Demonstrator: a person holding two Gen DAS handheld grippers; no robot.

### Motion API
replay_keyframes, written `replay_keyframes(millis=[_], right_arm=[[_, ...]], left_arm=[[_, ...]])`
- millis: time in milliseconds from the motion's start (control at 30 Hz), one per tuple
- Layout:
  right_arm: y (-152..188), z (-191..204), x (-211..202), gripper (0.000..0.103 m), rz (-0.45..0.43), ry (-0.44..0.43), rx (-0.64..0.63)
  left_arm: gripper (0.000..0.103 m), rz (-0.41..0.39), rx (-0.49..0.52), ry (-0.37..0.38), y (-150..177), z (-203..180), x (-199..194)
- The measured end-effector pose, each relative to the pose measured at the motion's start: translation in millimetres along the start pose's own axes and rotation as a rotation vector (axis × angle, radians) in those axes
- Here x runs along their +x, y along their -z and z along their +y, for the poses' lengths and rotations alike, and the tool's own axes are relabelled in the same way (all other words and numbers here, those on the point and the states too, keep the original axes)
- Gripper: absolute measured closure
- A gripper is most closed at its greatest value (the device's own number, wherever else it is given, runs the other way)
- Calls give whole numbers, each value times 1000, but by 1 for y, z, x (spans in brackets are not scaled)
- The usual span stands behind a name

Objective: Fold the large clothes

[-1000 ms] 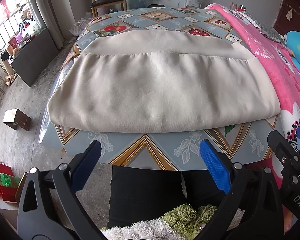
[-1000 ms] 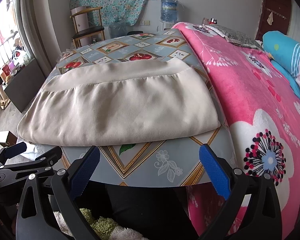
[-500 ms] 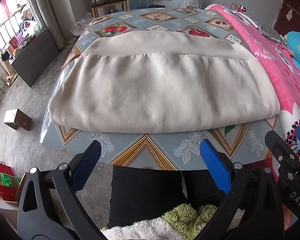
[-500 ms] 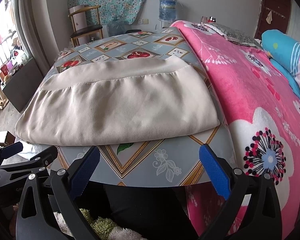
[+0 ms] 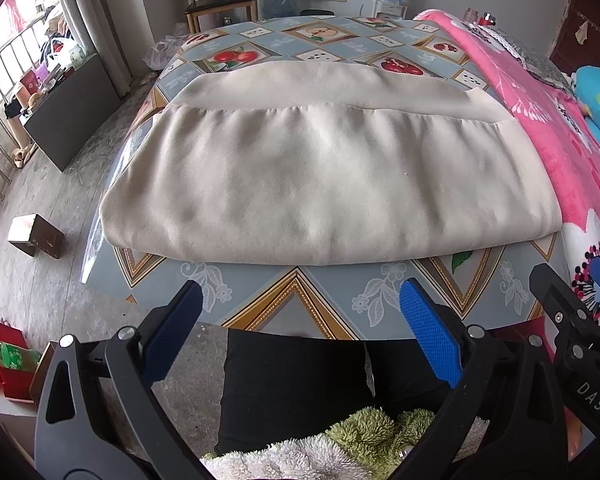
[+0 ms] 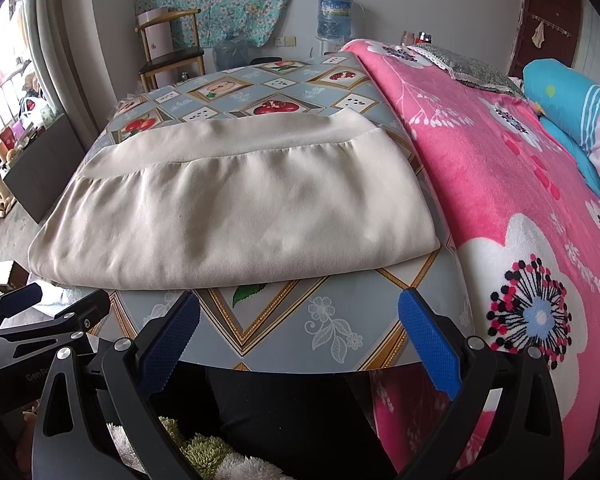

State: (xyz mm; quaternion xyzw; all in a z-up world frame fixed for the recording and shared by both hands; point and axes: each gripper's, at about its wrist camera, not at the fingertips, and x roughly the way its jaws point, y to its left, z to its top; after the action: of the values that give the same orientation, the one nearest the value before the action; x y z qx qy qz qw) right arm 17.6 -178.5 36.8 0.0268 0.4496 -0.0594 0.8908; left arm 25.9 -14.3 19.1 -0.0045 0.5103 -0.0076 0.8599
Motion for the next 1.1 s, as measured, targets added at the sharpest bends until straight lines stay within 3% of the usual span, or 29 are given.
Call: replay_keyframes(millis=[1100], right_arm=[[-5, 5, 0, 6, -2, 10, -27]], left_arm=[[8, -3, 1, 6, -3, 2, -3]])
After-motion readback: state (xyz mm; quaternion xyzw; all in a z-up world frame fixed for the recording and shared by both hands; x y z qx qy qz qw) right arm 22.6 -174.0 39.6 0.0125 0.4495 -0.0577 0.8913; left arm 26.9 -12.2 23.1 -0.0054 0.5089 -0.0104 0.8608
